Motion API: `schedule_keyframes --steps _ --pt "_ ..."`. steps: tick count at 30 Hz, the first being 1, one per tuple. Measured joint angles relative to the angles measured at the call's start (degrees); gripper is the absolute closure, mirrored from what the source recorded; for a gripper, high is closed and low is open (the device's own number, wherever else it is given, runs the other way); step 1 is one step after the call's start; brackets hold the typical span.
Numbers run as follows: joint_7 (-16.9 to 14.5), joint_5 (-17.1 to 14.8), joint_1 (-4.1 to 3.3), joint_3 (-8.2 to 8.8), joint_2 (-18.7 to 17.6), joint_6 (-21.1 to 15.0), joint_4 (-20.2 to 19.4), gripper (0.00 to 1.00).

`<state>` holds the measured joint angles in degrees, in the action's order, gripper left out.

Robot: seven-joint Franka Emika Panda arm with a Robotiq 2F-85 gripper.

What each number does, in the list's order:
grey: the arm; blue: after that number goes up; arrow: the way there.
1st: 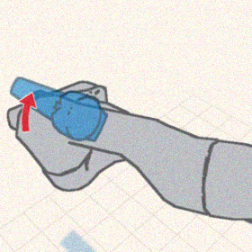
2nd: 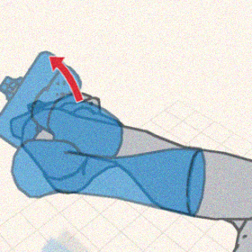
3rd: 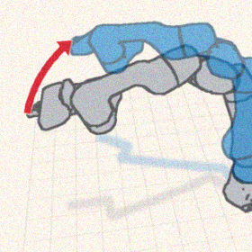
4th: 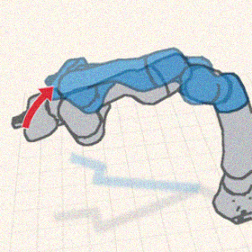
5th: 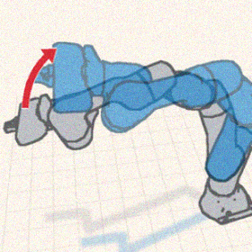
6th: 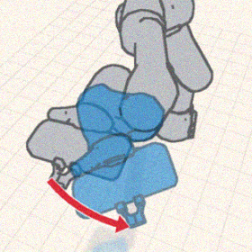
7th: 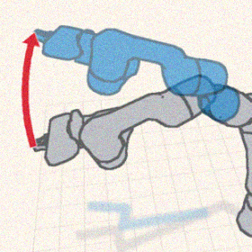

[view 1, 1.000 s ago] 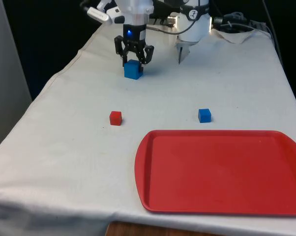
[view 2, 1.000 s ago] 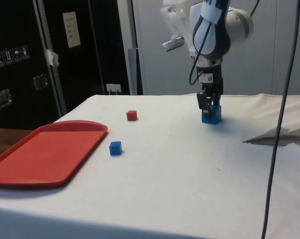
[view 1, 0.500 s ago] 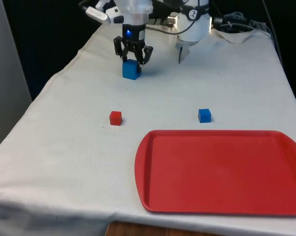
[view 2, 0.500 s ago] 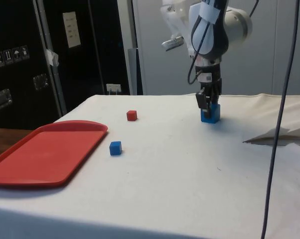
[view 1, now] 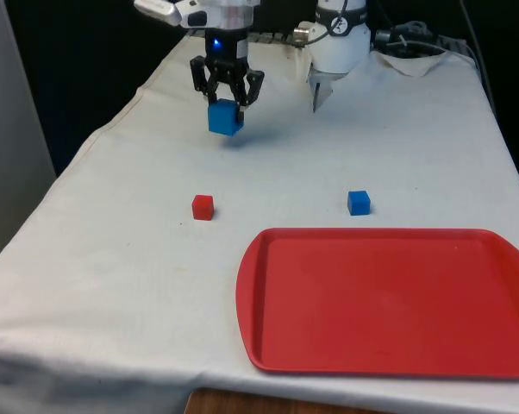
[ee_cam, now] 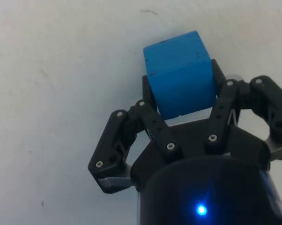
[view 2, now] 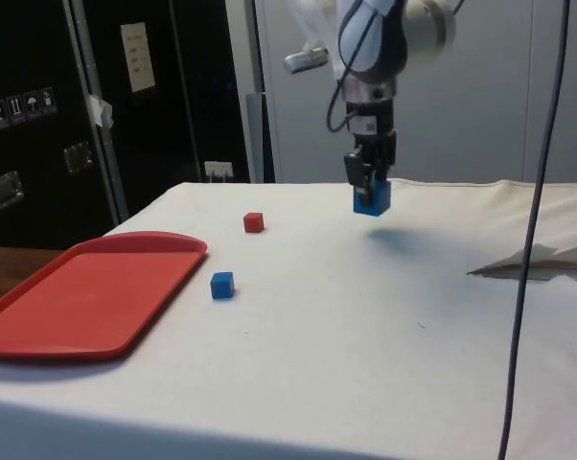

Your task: Pick up the largest block and place it onto the tray.

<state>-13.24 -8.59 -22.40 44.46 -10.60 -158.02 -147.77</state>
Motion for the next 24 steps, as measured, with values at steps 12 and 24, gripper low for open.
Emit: schedule_keyframes --steps 12,24 --pt "0.63 -0.06 -0.8 -0.46 0.57 5.96 5.9 0.98" --pt "1.32 -0.4 -0.92 -1.95 0.06 9.8 10.94 0.98"
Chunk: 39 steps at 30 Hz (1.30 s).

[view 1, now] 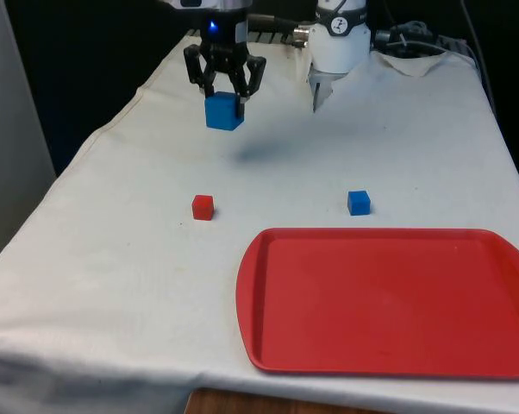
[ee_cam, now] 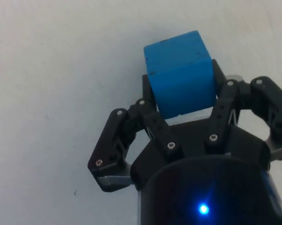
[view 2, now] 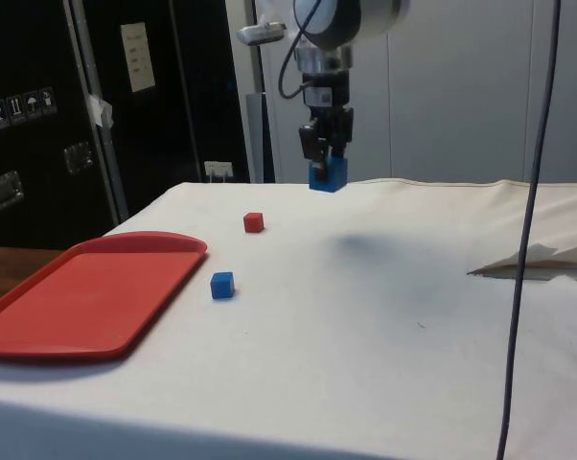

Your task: Pick up the largest block and place it onto the tray.

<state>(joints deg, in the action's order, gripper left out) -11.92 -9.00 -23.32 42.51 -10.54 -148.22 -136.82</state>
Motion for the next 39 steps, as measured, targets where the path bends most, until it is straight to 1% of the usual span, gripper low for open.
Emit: schedule_keyframes --steps 5,9,12,15,17,18,21,33,34,39 --pt "0.57 -0.69 -0.06 -1.32 -1.26 1.95 3.32 0.98" --pt "0.86 -1.03 -0.06 -1.95 -2.01 2.52 4.76 0.98" --pt "1.72 -1.09 -0.06 -2.86 -2.75 3.5 6.82 0.98" --pt "1.95 -1.09 -0.06 -3.09 -2.92 3.78 7.33 0.98" --pt "2.41 -1.09 -0.06 -3.55 -3.27 4.3 8.37 0.98" --pt "2.92 -1.09 -0.06 -4.01 -3.61 4.81 9.51 0.98" --pt "3.55 -1.09 -0.06 -4.64 -4.13 5.56 11.06 0.98" --pt "4.76 -2.12 -0.11 -6.88 -4.87 5.84 15.3 0.98" --pt "4.76 -2.12 -0.11 -6.88 -4.87 5.84 15.3 0.98" --pt "5.5 -2.23 -0.11 -7.91 -6.19 5.84 17.65 0.98"
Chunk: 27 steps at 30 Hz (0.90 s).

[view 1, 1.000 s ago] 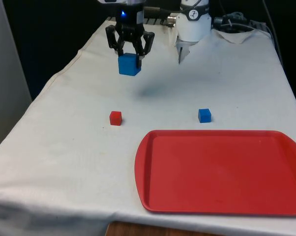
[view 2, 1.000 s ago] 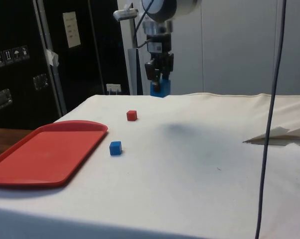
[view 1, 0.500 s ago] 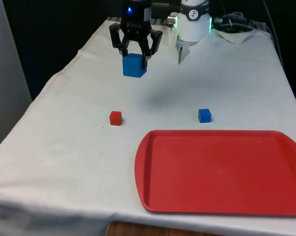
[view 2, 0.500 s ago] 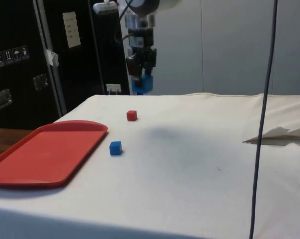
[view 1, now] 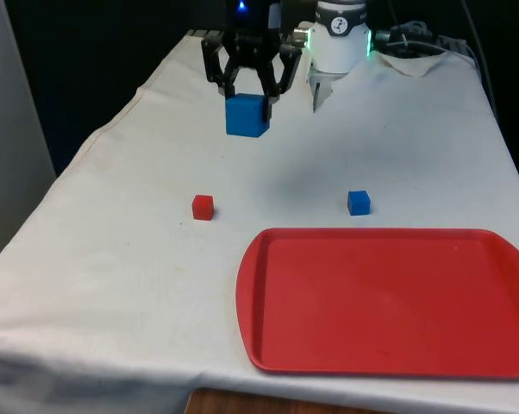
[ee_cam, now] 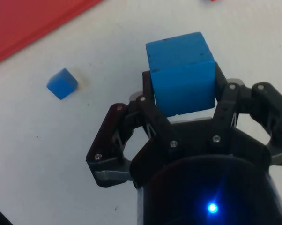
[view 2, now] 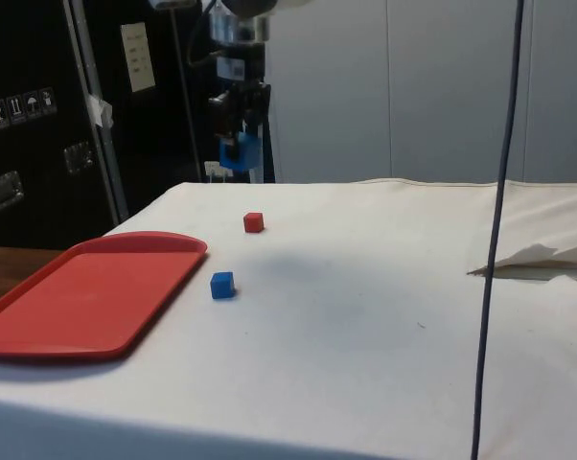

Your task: Pick up the largest block and place it onto the tray.

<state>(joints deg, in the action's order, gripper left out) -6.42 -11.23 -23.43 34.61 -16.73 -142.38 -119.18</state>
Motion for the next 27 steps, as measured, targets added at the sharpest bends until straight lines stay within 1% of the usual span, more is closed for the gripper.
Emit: schedule_keyframes --steps 4,8,10,12,13,18,20,22,27 --pt "0.17 -0.11 0.0 -0.46 -0.8 0.23 1.32 0.98" --pt "0.17 -0.4 0.0 -1.09 -2.46 0.97 3.84 0.98" --pt "0.11 -0.52 0.0 -1.15 -2.86 1.03 4.35 0.98" --pt "0.06 -0.86 0.0 -1.38 -4.01 1.66 6.07 0.98" --pt "0.06 -0.86 0.0 -1.38 -4.01 1.66 6.07 0.98" --pt "0.0 -1.09 0.0 -1.89 -5.79 2.23 8.59 0.98" --pt "0.0 -1.15 0.0 -2.12 -6.88 2.98 10.14 0.98" --pt "0.0 -1.15 0.0 -2.18 -7.22 3.21 10.71 0.98" --pt "-0.06 -1.15 0.0 -2.64 -8.88 5.39 13.18 0.98"
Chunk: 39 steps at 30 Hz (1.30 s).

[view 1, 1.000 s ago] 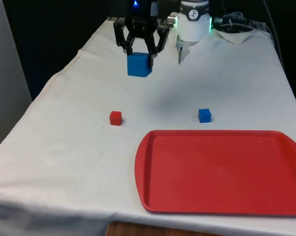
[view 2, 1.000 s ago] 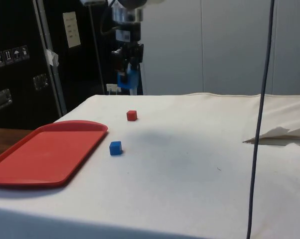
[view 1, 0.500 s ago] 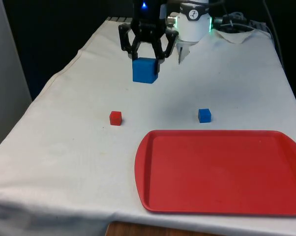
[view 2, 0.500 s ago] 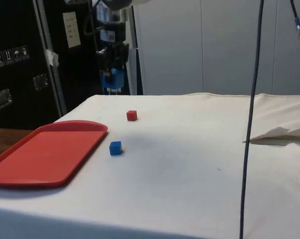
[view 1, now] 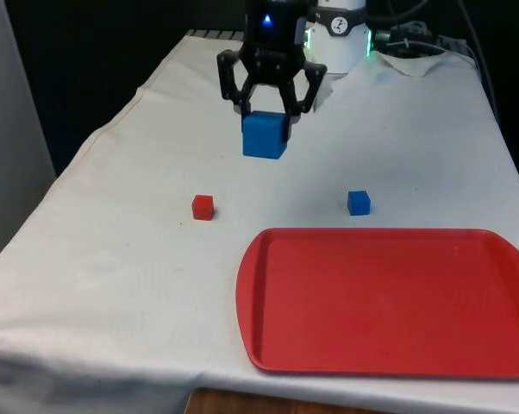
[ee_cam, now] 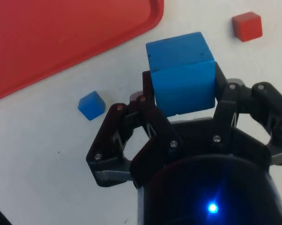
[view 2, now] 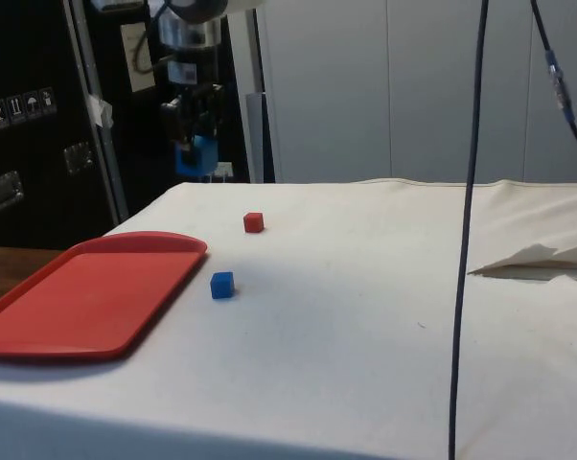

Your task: Pick up the largest block and place it onto the tray.

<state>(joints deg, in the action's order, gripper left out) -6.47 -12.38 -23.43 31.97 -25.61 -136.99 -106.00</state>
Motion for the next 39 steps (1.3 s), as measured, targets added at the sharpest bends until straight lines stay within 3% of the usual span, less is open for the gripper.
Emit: schedule_keyframes --steps 24,39 --pt "-4.76 -0.86 -0.11 -2.23 -3.95 2.12 3.44 0.98" --pt "-6.65 -4.41 -0.06 -3.15 -13.01 3.27 12.83 0.98"
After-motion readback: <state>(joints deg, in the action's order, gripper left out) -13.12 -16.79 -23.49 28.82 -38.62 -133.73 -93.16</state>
